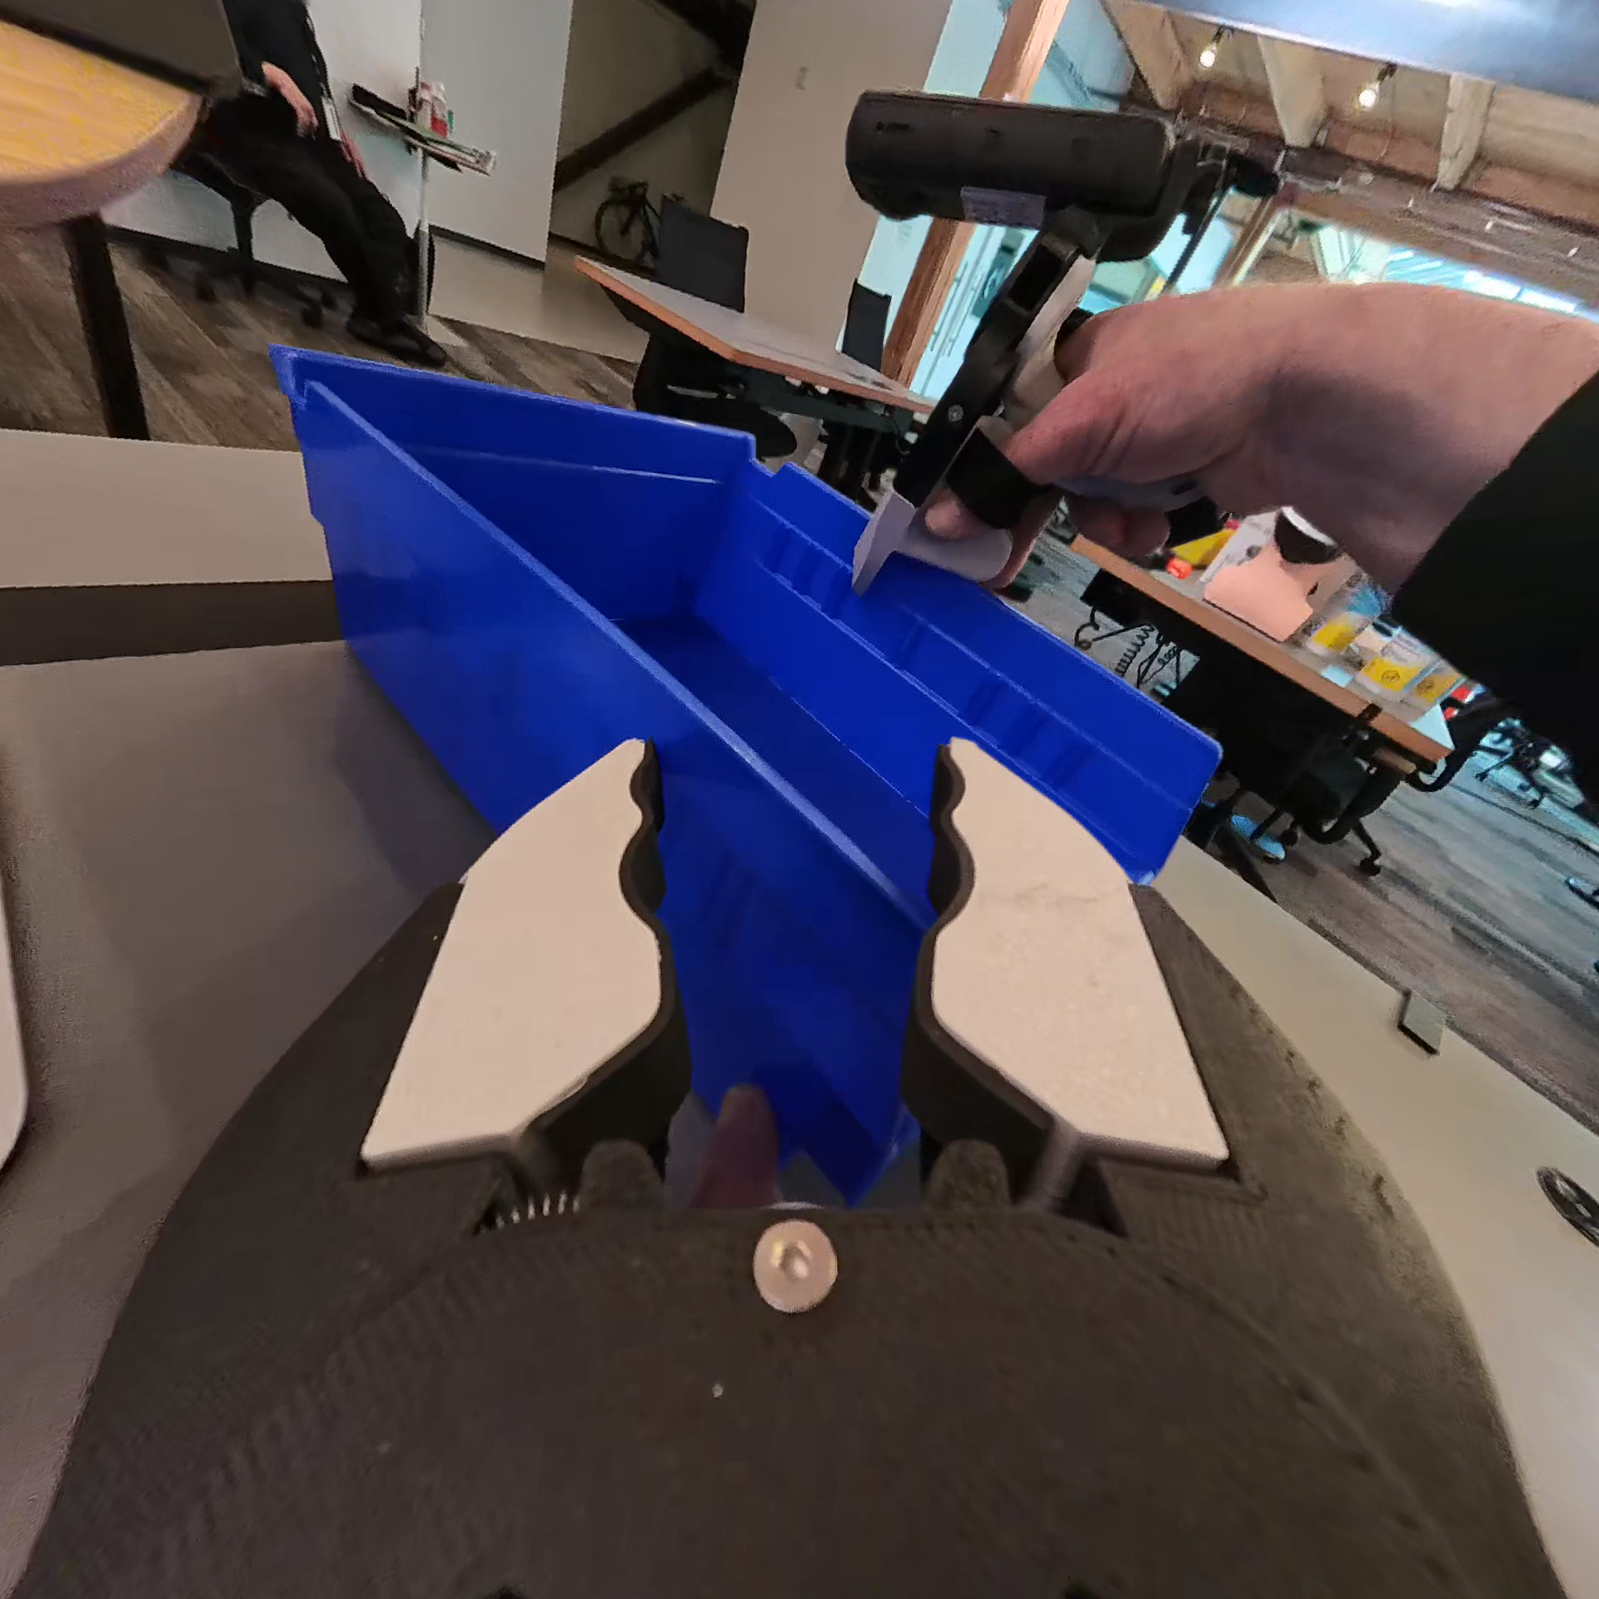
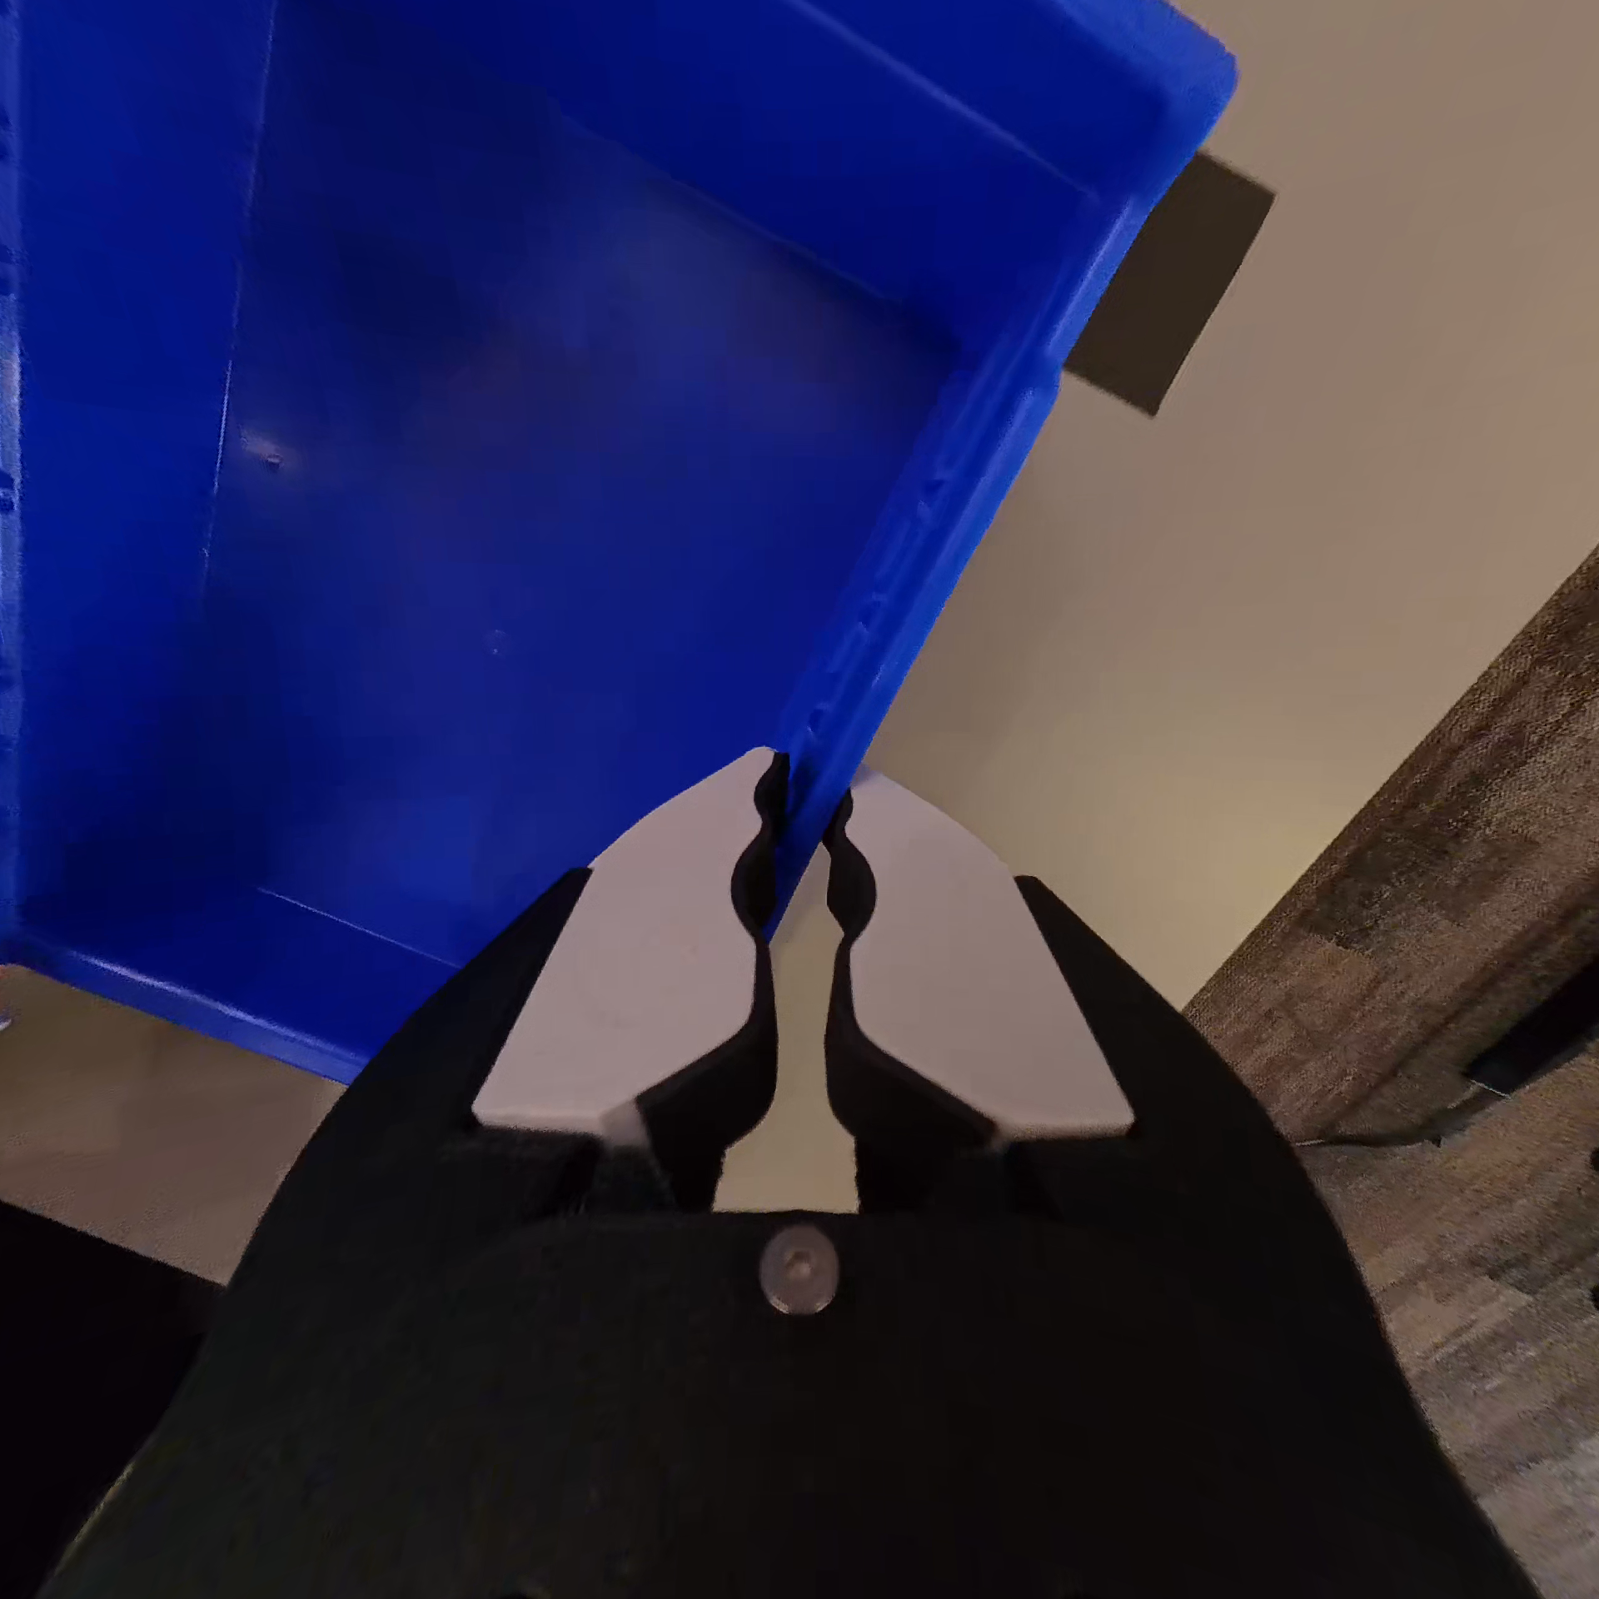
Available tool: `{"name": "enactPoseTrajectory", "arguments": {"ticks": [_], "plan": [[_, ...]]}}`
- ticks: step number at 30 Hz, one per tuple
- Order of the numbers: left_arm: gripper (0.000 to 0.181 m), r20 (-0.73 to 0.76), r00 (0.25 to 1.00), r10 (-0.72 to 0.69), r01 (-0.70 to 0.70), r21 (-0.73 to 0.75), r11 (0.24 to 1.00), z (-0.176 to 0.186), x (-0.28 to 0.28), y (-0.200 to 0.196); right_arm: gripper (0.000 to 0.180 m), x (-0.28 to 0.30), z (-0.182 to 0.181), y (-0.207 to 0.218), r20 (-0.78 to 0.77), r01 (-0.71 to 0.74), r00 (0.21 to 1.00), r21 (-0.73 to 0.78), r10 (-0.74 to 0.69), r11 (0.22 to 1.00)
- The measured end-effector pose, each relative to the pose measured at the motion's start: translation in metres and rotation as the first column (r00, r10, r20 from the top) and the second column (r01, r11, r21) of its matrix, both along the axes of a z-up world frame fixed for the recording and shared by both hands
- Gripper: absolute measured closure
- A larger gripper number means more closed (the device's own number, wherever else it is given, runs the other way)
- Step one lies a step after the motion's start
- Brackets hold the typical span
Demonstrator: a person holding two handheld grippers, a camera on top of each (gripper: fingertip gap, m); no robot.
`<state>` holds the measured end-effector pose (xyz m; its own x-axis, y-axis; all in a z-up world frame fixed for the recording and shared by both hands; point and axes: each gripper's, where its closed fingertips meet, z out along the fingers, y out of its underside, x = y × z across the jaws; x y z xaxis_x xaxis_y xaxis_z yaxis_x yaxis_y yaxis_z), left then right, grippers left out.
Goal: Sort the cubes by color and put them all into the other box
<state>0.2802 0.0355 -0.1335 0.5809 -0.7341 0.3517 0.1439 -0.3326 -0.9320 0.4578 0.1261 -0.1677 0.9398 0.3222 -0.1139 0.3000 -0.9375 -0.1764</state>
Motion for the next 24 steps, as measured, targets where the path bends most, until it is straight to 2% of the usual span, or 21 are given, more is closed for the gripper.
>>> {"name": "enactPoseTrajectory", "arguments": {"ticks": [8, 16, 22, 24], "plan": [[0.122, 0.07, 0.998, 0.0, 0.002, -0.024, 1.0, 0.001, 0.015, 0.028, 0.174, 0.012, -0.001, 0.04, 0.003, 0.016, 1.0, 0.039, -0.016, 0.999], [0.125, 0.1, 0.995, -0.014, 0.015, -0.017, 1.0, 0.0, 0.013, 0.037, 0.173, 0.015, -0.001, 0.049, -0.005, 0.029, 1.0, 0.058, -0.029, 0.998], [0.134, 0.058, 0.998, -0.04, 0.038, 0.038, 0.999, 0.007, 0.004, 0.034, 0.156, 0.014, 0.01, 0.057, -0.057, 0.06, 0.997, 0.187, -0.05, 0.98], [0.133, 0.042, 0.998, -0.045, 0.04, 0.117, 0.992, 0.015, -0.001, 0.028, 0.151, 0.019, 0.023, 0.058, -0.056, 0.076, 0.996, 0.252, -0.064, 0.965]]}}
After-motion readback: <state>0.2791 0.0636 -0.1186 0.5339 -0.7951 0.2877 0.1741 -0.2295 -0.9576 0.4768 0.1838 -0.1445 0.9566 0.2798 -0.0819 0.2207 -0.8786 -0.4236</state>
